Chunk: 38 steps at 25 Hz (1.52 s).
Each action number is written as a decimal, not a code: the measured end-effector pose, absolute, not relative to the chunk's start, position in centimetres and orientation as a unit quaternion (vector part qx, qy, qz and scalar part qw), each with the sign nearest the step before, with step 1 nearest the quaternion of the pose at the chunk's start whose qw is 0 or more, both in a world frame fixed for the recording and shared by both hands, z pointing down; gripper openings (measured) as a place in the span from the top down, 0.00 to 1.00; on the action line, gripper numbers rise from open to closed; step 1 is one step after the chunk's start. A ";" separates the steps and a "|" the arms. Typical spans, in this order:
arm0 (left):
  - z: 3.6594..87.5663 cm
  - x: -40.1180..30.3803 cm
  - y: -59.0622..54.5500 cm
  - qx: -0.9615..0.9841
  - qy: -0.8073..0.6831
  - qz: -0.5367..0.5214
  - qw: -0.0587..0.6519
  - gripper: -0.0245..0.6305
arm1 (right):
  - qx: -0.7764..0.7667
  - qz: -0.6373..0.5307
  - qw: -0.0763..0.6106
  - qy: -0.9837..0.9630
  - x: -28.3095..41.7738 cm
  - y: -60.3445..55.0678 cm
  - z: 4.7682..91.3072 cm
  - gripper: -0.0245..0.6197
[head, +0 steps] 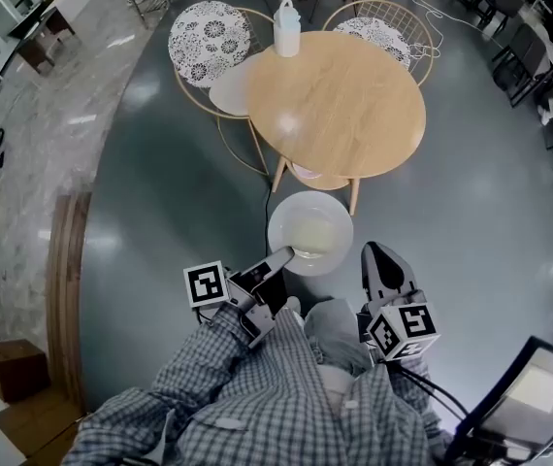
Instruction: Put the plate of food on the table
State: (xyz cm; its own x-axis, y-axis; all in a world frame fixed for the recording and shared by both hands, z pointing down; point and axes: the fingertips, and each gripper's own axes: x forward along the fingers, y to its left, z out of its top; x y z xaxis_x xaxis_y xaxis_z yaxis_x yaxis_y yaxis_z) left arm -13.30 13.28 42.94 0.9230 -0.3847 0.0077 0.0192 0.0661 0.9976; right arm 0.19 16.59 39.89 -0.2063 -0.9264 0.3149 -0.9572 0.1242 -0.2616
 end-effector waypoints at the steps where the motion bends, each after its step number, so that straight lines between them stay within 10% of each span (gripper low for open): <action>1: 42.9 -13.3 13.3 0.669 -0.137 -0.141 0.717 0.91 | 0.628 0.207 0.038 -0.749 0.2 16.6 39.9 0.95; 20: 43.3 -13.6 13.2 0.674 -0.146 -0.150 0.708 0.91 | 0.562 0.430 -0.175 -0.685 -0.5 16.2 41.0 0.84; 38: 42.5 -13.2 13.5 0.688 -0.112 -0.133 0.705 0.91 | 0.537 0.438 -0.140 -0.707 -3.6 16.5 41.8 0.83</action>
